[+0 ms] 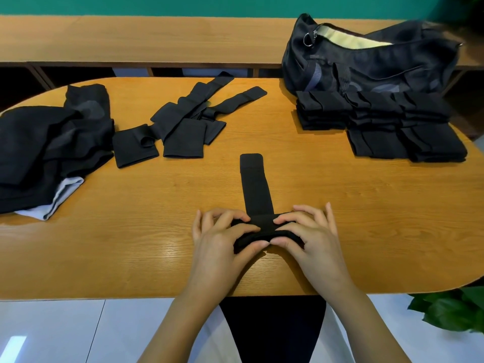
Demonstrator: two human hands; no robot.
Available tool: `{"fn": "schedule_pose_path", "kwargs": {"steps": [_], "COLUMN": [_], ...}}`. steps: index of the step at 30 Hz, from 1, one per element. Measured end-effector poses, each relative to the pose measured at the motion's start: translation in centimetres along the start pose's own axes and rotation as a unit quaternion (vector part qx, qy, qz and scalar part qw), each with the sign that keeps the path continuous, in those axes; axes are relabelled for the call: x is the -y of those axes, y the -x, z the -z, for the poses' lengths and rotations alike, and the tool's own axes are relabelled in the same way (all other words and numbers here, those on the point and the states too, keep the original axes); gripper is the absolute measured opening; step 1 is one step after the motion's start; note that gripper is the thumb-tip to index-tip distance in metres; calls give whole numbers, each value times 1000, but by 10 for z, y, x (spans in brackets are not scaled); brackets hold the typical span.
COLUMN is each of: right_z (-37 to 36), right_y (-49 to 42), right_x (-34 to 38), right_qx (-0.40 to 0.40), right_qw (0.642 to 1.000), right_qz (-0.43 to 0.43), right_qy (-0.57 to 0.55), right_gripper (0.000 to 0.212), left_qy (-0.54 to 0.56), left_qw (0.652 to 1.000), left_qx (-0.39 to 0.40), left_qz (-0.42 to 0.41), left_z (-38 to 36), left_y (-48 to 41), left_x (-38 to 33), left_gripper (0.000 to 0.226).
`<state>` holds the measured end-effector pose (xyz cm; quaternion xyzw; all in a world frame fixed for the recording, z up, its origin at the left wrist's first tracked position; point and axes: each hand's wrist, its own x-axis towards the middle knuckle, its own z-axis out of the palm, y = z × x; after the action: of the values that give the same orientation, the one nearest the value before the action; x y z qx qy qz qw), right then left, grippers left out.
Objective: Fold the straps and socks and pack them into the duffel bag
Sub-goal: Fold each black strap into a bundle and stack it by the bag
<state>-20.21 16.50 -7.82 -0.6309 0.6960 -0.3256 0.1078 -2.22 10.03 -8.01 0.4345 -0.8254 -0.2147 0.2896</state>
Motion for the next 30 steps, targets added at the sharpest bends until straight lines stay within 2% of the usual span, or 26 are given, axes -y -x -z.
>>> {"fn": "schedule_pose_path", "kwargs": {"steps": [10,17,24,30], "right_z": [5,3,1,6], "right_y": [-1,-7,-13,-11], "right_x": [2,4,9,2], "right_qx": [4,-27,-59,-29], "right_qw": [1000,1000,997,999], "right_qz": [9,3,-36,-7], "right_qy": [1,5,-20,32], "right_gripper": [40,39,49,41], "left_qy": [12,32,49,58], "left_qw": [1000,999,998,997], "left_qx": [-9,6,11,18], "left_qz": [0,24,40,51], "left_z": [0,4,7,8], "left_y": [-4,-7,-8,-13], "left_x": [0,1,1,2], "left_gripper": [42,45,29,26]}}
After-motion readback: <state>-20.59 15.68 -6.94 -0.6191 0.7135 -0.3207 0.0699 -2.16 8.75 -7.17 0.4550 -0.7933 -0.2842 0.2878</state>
